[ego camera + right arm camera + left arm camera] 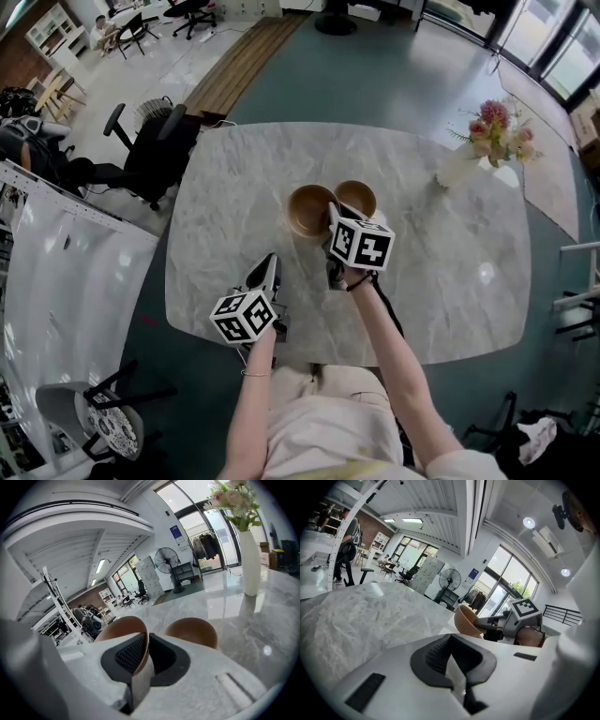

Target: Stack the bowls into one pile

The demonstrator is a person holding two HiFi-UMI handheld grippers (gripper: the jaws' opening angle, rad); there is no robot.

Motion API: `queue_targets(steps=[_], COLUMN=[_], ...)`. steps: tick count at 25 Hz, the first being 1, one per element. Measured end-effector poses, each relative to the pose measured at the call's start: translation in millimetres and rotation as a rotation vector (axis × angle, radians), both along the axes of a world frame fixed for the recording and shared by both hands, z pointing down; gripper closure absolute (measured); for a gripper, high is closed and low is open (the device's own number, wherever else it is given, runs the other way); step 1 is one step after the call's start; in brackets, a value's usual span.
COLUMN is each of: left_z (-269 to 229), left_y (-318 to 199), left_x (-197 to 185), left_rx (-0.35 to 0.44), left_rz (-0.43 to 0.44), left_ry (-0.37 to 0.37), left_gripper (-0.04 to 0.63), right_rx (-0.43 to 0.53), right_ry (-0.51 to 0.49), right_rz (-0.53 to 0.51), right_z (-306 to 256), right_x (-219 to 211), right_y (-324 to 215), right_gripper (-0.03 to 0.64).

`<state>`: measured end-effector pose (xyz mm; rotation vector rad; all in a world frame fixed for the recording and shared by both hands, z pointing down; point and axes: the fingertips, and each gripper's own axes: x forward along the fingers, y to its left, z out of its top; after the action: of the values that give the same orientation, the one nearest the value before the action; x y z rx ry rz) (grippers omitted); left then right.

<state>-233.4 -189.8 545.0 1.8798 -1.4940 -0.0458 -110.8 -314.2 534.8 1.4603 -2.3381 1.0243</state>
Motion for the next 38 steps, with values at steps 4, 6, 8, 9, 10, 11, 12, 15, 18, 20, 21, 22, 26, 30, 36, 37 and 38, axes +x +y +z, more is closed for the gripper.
queue_targets(steps=[4,6,8,9,10,11,12,15,18,20,21,22,26,30,36,37,38], left_z=[0,2,3,3,4,5,5,8,11,14,15,16,19,22,25,26,26], left_y=[-5,-7,-9,-11,-12,-12,-13,-15,-16,-17,-18,-19,-22,-24,-27,-28,-28], left_x=[13,20,27,30,34,37,40,46,49,50,50,50,50,51,52,52,53], left_rx=[-0.002,-0.004,-0.006,-0.008,-0.010,-0.012,-0.015,-0.025,-0.034,-0.041,-0.044,-0.046,-0.055,-0.062,-0.070,-0.070,-0.071], left_rz=[0.022,0.032,0.044,0.050,0.056,0.062,0.068,0.082,0.091,0.097,0.098,0.097,0.100,0.106,0.107,0.107,0.108], left_ry=[-0.002,-0.001,0.000,0.001,0.003,0.004,0.004,0.003,0.004,0.002,0.002,0.001,0.001,0.000,-0.001,-0.001,-0.001], left_gripper=[0.595,0.595,0.595,0.595,0.595,0.595,0.595,0.595,0.595,0.595,0.595,0.595,0.595,0.595,0.595,0.595,0.595], right_rx=[0.007,0.007,0.002,0.000,-0.002,-0.003,-0.004,-0.014,-0.044,-0.059,-0.063,-0.066,-0.075,-0.071,-0.040,-0.039,-0.038], right_ry=[0.000,-0.009,-0.016,-0.016,-0.016,-0.017,-0.020,-0.024,0.021,0.043,0.050,0.057,0.094,0.133,0.162,0.161,0.163], right_rz=[0.045,0.073,0.104,0.119,0.135,0.150,0.167,0.205,0.254,0.283,0.291,0.296,0.305,0.290,0.224,0.213,0.204], right_z=[-2,-1,0,1,1,3,4,12,20,25,27,30,37,40,42,42,42], right_x=[21,32,44,50,56,61,66,79,95,104,107,109,116,114,105,103,102], right_y=[-8,-11,-15,-16,-18,-19,-20,-24,-24,-25,-27,-28,-33,-37,-44,-45,-45], right_gripper=[0.588,0.588,0.588,0.588,0.588,0.588,0.588,0.588,0.588,0.588,0.588,0.588,0.587,0.588,0.586,0.586,0.586])
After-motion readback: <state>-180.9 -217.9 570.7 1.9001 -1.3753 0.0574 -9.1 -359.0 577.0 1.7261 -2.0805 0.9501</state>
